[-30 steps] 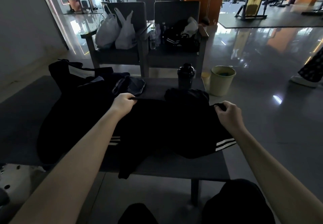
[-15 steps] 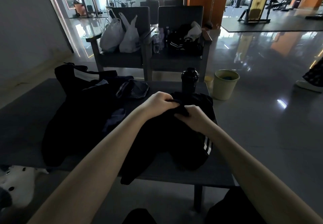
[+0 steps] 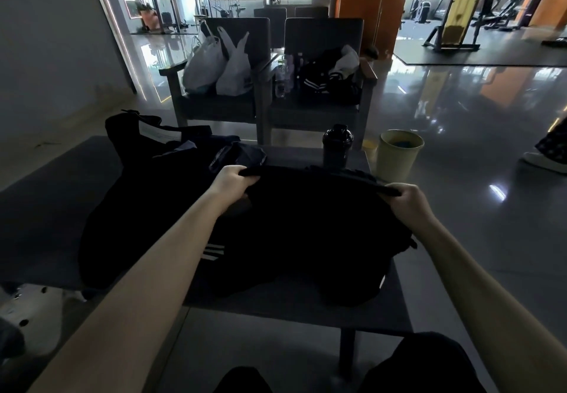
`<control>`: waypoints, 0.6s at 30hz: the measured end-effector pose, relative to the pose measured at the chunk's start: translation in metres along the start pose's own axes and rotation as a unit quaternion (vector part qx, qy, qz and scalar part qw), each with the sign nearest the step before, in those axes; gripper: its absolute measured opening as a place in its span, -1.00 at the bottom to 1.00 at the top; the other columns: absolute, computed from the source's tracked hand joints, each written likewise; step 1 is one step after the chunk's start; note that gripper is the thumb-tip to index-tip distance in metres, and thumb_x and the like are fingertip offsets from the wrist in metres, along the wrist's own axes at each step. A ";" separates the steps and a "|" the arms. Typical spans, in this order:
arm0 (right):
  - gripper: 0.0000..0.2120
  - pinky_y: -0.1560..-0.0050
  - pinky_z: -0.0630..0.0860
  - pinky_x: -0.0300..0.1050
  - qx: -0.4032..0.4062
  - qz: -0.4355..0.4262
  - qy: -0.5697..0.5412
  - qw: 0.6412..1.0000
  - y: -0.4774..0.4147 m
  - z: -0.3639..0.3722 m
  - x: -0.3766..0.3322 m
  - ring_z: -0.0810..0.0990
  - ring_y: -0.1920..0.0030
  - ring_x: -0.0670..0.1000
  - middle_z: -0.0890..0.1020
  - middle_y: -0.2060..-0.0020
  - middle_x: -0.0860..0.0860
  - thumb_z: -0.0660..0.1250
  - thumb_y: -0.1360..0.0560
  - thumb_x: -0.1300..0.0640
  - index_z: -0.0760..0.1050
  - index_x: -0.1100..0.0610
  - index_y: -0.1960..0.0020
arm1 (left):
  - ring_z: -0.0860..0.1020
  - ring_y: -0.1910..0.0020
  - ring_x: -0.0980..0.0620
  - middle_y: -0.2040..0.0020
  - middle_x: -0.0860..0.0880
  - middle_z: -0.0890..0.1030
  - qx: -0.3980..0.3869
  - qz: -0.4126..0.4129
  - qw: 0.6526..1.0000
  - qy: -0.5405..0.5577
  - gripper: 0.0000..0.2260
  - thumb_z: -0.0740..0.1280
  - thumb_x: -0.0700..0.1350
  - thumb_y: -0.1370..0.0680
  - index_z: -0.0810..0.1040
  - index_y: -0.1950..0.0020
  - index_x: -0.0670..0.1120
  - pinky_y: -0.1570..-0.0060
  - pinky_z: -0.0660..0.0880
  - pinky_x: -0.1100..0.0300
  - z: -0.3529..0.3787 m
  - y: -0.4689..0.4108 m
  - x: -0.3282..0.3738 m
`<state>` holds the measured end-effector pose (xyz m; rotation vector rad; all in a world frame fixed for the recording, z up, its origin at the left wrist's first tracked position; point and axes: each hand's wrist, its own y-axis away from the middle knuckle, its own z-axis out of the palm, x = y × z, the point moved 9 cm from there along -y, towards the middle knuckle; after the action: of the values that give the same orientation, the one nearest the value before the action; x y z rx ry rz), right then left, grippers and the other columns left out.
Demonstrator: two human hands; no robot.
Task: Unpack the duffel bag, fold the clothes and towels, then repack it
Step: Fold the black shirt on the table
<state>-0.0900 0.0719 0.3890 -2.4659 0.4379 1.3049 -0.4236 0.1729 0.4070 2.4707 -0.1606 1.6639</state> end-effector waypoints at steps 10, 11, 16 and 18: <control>-0.56 0.11 0.41 -0.45 -0.189 -0.107 -0.029 0.976 0.030 0.094 -0.082 0.55 0.05 -0.17 0.60 0.05 -0.09 0.47 -0.41 0.16 0.46 -0.03 -0.24 | 0.60 0.21 0.07 0.19 -0.04 0.65 -0.128 0.046 0.991 -0.012 -0.93 0.36 -0.13 -0.54 0.62 0.12 -0.06 0.15 0.54 0.25 0.068 0.025 0.052; -0.68 0.15 0.41 -0.41 -0.177 -0.112 -0.025 0.977 0.028 0.096 -0.084 0.55 0.11 -0.19 0.60 0.11 -0.11 0.45 -0.42 0.16 0.50 -0.04 -0.13 | 0.61 0.17 0.05 0.14 -0.06 0.66 -0.136 0.049 0.989 -0.018 -0.92 0.35 -0.11 -0.55 0.63 0.09 -0.06 0.09 0.55 0.20 0.071 0.026 0.055; -0.73 0.43 0.30 -0.32 -0.135 -0.071 0.018 0.988 0.020 0.082 -0.060 0.42 0.42 -0.13 0.48 0.44 -0.08 0.33 -0.52 0.18 0.44 -0.03 0.33 | 0.63 0.03 -0.18 0.01 -0.22 0.66 -0.057 0.052 0.997 -0.001 -0.76 0.29 -0.10 -0.59 0.62 -0.04 -0.26 -0.04 0.55 0.00 0.053 0.020 0.044; -0.70 0.40 0.30 -0.25 -0.137 -0.037 0.001 0.990 0.018 0.078 -0.044 0.40 0.44 -0.11 0.46 0.46 -0.07 0.28 -0.55 0.19 0.43 0.00 0.35 | 0.61 0.10 -0.18 0.08 -0.22 0.63 -0.043 0.049 0.998 0.008 -0.72 0.28 -0.09 -0.59 0.60 -0.03 -0.31 0.07 0.53 0.05 0.050 0.018 0.034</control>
<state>-0.1789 0.0927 0.3820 -2.6743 0.1739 1.4150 -0.3687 0.1459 0.4216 2.4229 -0.3476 1.6757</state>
